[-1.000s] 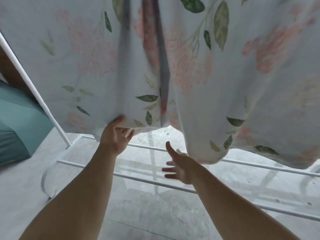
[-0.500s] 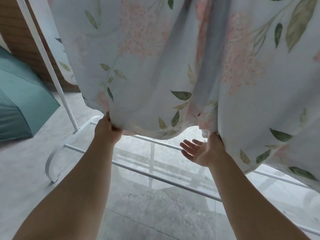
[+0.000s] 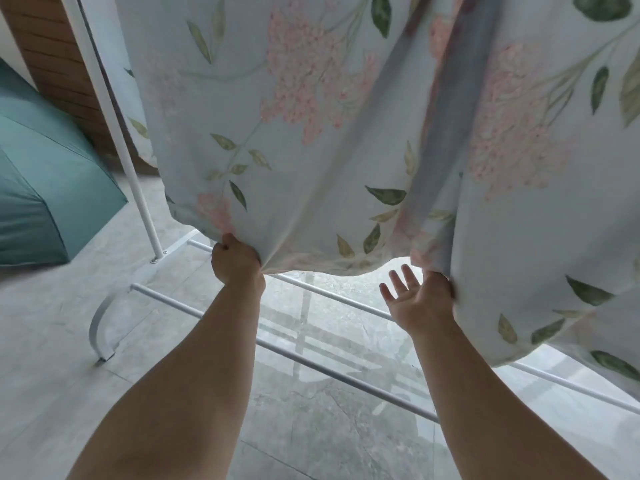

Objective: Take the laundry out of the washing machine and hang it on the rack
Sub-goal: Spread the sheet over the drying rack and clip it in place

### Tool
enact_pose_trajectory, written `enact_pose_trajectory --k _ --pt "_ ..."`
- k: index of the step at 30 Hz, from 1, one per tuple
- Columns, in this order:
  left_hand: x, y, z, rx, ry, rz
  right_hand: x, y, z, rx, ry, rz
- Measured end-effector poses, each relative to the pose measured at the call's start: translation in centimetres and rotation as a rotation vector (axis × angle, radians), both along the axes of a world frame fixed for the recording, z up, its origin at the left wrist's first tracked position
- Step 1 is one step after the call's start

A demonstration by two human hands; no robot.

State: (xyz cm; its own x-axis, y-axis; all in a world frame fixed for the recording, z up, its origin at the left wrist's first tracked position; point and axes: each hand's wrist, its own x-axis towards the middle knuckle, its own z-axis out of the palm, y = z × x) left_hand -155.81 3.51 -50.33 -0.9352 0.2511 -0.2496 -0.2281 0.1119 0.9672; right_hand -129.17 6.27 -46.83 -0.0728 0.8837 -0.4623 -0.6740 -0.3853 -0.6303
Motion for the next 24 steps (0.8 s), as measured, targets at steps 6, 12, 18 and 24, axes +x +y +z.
enact_pose_trajectory --k 6,12,18,24 --pt "1.3 1.0 -2.3 -0.055 -0.021 -0.024 -0.3 1.0 -0.5 0.026 -0.054 -0.019" --pt "1.7 1.6 -4.7 -0.063 -0.129 -0.106 0.5 1.2 -1.4 0.008 -0.065 -0.059" --pt "0.5 1.6 -2.8 0.398 -0.600 -0.338 2.1 0.7 -2.8 0.043 0.055 -0.030" --pt "-0.2 0.4 -1.9 0.687 -0.704 -0.430 2.9 0.2 -4.7 0.044 0.108 -0.039"
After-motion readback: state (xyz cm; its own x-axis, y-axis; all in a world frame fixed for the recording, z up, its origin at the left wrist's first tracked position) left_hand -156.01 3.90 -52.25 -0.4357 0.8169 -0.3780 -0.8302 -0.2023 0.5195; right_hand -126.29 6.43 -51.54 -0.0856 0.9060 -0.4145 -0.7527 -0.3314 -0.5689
